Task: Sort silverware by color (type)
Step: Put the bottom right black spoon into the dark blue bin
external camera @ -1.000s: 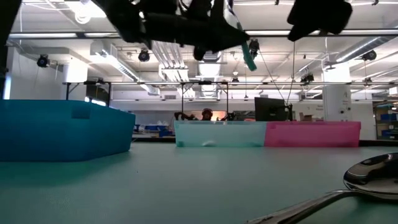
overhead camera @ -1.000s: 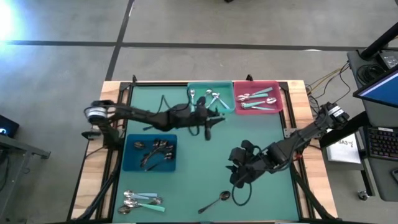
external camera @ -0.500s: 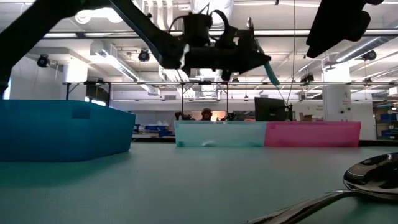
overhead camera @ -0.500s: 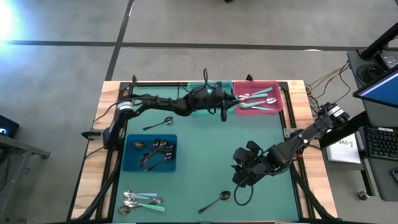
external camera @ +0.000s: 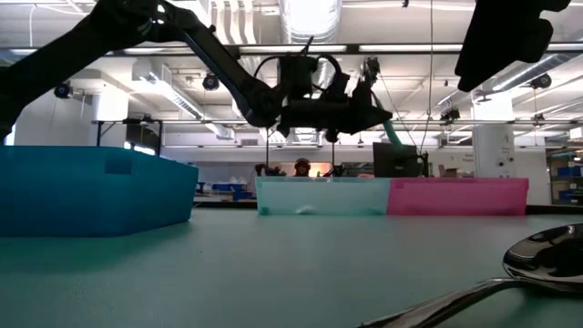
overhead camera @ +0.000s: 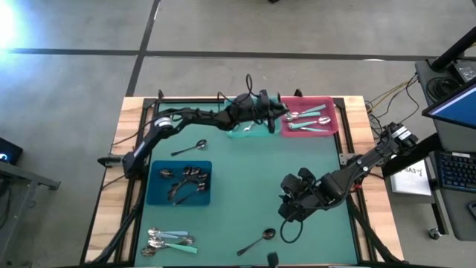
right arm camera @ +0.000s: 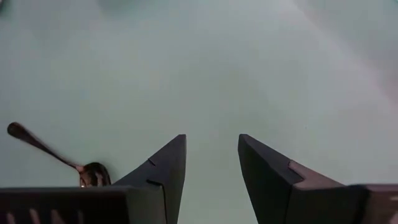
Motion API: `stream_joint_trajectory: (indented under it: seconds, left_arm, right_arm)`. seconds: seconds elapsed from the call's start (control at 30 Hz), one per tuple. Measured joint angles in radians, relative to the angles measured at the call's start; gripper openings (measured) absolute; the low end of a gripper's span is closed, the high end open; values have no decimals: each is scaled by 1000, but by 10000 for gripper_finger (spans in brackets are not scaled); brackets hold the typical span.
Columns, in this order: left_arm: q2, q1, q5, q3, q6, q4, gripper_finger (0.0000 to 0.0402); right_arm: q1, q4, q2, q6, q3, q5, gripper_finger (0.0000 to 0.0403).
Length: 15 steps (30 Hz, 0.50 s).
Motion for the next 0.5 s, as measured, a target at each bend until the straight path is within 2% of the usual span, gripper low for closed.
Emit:
stream_joint_trajectory:
  seconds: [0.3,0.5]
  left_arm:
    - [15,13,-4,0,21,0,41]
    - [42,13,-78,10,25,2,92]
  right_arm:
    - [-35,2,0,0,0,0,137]
    - [-42,3,0,0,0,-1,137]
